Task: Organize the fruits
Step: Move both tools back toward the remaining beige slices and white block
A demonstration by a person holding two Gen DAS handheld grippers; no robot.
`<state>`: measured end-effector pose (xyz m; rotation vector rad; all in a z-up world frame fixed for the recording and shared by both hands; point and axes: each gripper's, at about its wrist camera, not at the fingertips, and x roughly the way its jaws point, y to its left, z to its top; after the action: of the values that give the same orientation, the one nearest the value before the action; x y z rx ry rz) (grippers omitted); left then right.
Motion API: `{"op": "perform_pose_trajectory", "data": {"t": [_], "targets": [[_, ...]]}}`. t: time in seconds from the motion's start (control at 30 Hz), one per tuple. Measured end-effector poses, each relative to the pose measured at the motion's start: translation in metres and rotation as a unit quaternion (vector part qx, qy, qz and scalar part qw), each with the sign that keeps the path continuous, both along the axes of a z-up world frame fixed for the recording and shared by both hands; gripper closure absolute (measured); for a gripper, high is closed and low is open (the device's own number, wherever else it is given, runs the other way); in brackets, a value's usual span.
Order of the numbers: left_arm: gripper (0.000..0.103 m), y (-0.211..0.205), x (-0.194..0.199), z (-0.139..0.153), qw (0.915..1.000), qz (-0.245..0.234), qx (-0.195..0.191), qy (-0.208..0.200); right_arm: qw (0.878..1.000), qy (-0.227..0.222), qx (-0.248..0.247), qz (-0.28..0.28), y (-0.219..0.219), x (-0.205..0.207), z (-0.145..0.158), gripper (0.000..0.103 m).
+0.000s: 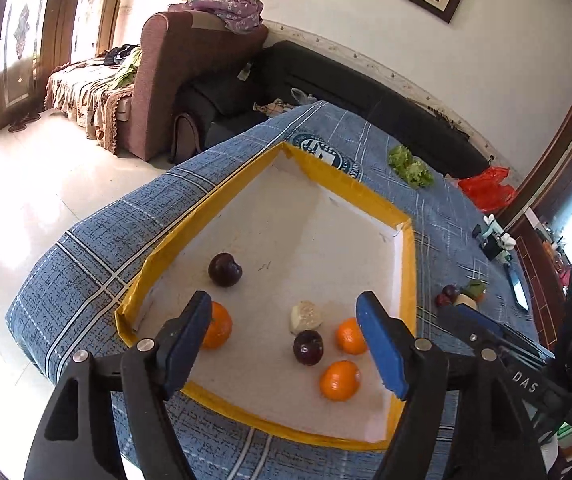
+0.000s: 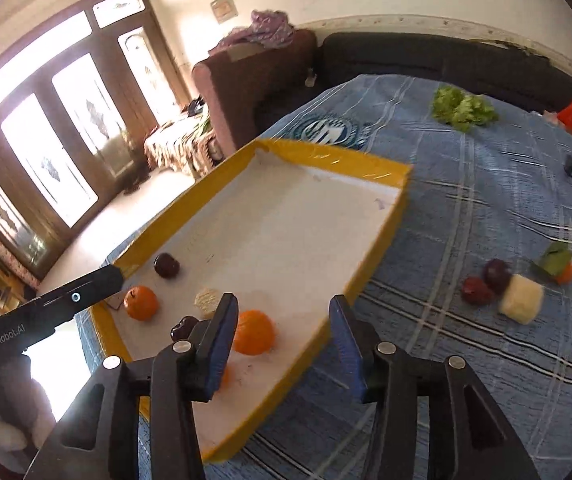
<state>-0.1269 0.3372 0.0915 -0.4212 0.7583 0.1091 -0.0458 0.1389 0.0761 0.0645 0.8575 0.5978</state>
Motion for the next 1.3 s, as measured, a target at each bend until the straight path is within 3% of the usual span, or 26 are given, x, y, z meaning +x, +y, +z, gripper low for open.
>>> {"op": "perform_pose_trajectory", "data": {"t": [0.23,0.37,0.57,0.7,0.83,0.97,1.07,1.17,1.3], "targets": [[0.029,-0.027,-0.010,0.018,0.9997,-0.022,-0.003,-0.008,0.997,-0.003,0.033,-0.067,-0.067,-0.012,0.012,0.049],[0.029,-0.044,-0.019,0.035,0.9984,-0.045,-0.026,-0.021,0.993,-0.005,0.045,-0.113,-0.118,-0.023,0.022,0.049],[0.029,-0.089,-0.038,0.073,0.9897,-0.120,-0.053,-0.059,0.979,-0.051,0.059,-0.191,-0.196,-0.046,0.062,0.049],[0.026,-0.117,-0.052,0.106,0.9839,-0.151,-0.032,-0.091,0.966,-0.075,0.094,-0.229,-0.245,-0.065,0.098,0.041],[0.024,-0.135,-0.058,0.137,0.9788,-0.168,-0.003,-0.117,0.954,-0.102,0.116,-0.256,-0.282,-0.075,0.136,0.041],[0.009,-0.148,-0.061,0.152,0.9759,-0.163,0.025,-0.143,0.947,-0.139,0.104,-0.269,-0.299,-0.079,0.163,0.025],[0.008,-0.158,-0.052,0.139,0.9776,-0.165,0.029,-0.127,0.951,-0.126,0.106,-0.262,-0.299,-0.072,0.148,0.022],[0.008,-0.167,-0.031,0.108,0.9827,-0.167,0.021,-0.078,0.959,-0.078,0.100,-0.254,-0.297,-0.051,0.105,0.022],[0.008,-0.171,-0.013,0.082,0.9858,-0.160,0.019,-0.046,0.967,-0.020,0.066,-0.246,-0.287,-0.021,0.043,0.022]]}}
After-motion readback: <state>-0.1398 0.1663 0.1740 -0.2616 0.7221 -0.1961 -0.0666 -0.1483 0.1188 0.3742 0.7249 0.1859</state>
